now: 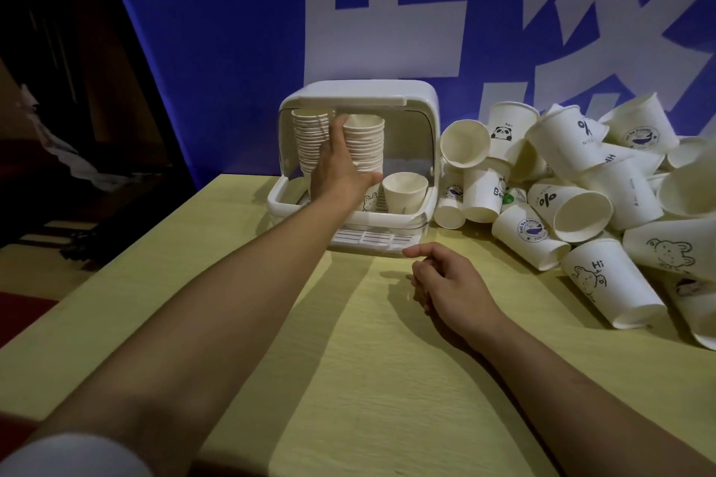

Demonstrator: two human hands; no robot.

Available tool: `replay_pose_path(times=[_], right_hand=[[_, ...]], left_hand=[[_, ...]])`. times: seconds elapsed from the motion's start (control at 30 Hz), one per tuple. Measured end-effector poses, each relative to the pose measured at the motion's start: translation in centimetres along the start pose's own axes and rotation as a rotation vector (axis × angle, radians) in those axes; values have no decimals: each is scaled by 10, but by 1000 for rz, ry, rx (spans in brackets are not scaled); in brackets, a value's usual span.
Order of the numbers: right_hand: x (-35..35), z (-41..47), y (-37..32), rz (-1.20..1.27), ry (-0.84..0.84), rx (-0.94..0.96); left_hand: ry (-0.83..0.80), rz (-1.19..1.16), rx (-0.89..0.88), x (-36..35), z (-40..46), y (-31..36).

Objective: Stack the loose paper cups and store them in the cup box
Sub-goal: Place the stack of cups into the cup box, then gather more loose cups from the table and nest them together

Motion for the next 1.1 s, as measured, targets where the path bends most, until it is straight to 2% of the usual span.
replay_pose_path(times=[0.23,0.43,0.6,0.77,0.87,1.0,1.1], right_hand=[[-1,0,2,-23,-25,-3],[-3,-1,0,-48,-38,12],[-4,-2,-1,-59,-45,12],[-3,-3,-1,-90,-34,21],[-3,-2,0,-78,-29,18],[2,-13,-14,-62,1,33],[36,-25,-45,-65,189,97]], left_hand=[[24,34,23,-12,20,0],[47,157,-41,-19,17,2],[90,236,49,-12,16,-4],[109,178,69,-7,6,-3],[193,45,14,3,-10,7],[343,-329,34,20,-51,15],[413,-625,77,20,-87,25]])
Point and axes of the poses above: each hand's wrist, its own z-axis towards the middle knuckle, its own x-axis out of the back of the hand, y = z × x, the point moved 9 cm from there along z, towards the middle knuckle, and after that the axes turned 7 degrees about -x, right-handed, at the moved point
